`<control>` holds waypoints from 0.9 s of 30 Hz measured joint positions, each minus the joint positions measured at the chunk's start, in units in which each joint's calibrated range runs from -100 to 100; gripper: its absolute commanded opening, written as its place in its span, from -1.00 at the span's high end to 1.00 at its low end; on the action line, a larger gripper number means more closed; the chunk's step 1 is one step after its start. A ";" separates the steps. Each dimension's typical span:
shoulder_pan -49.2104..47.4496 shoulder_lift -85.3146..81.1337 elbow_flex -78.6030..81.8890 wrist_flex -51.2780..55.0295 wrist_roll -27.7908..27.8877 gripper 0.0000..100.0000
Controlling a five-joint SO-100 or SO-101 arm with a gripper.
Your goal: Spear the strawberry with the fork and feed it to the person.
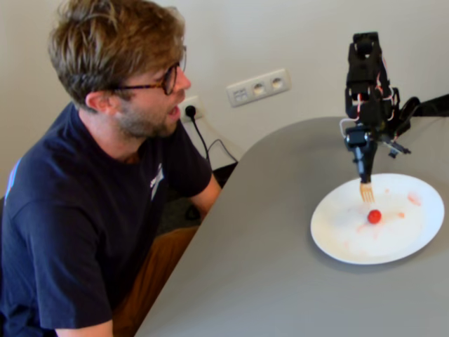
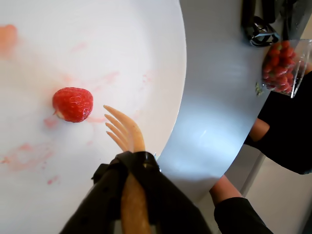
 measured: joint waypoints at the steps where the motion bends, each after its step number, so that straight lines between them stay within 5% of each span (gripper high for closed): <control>1: 0.00 0.42 0.00 0.00 -0.05 0.98; 27: -0.08 13.40 -1.81 0.94 -0.05 0.98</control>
